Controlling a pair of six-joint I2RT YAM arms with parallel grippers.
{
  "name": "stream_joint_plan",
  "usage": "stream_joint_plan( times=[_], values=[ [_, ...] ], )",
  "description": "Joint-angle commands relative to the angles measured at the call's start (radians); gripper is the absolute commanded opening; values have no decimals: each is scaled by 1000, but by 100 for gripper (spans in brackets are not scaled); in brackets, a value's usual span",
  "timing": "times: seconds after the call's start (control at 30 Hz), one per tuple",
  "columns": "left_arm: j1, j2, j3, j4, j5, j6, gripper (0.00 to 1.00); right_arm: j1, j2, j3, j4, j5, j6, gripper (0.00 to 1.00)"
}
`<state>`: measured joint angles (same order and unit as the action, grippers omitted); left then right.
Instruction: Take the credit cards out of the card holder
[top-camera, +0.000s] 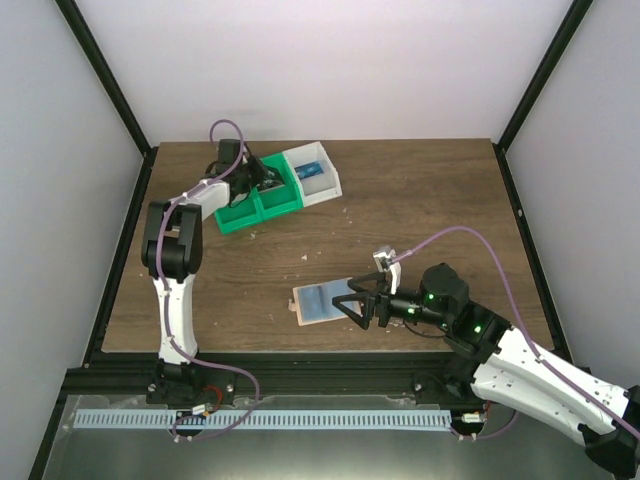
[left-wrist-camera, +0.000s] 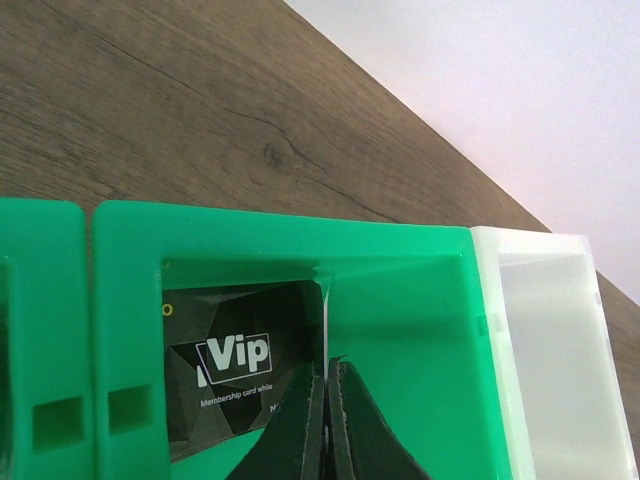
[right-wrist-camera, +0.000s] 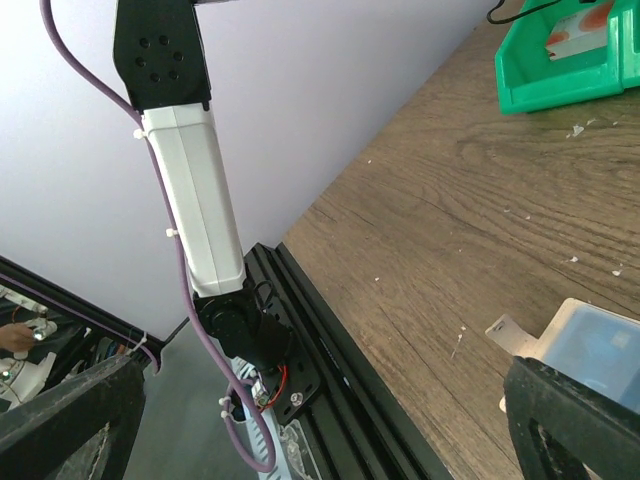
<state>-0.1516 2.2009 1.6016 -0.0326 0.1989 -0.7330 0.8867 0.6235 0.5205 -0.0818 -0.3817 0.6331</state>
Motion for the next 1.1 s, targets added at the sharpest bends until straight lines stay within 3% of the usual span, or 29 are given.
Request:
stream_joint_plan(
  times=[0.0,0.37,0.97,1.07],
  values=[
    [-6,17,32,14,-37,3,0,-2,-4,-5,3,5,-11,100],
    [-39,-78,-25,74,-81,-112,0,-2,65,1,6,16,4,100],
    [-55,24,79,-85,-247,-63,0,-2,60,16,2,37,27,100],
    [-55,40,98,-102,-235,-51,5,-2,55,13,2,40,32,100]
  ],
)
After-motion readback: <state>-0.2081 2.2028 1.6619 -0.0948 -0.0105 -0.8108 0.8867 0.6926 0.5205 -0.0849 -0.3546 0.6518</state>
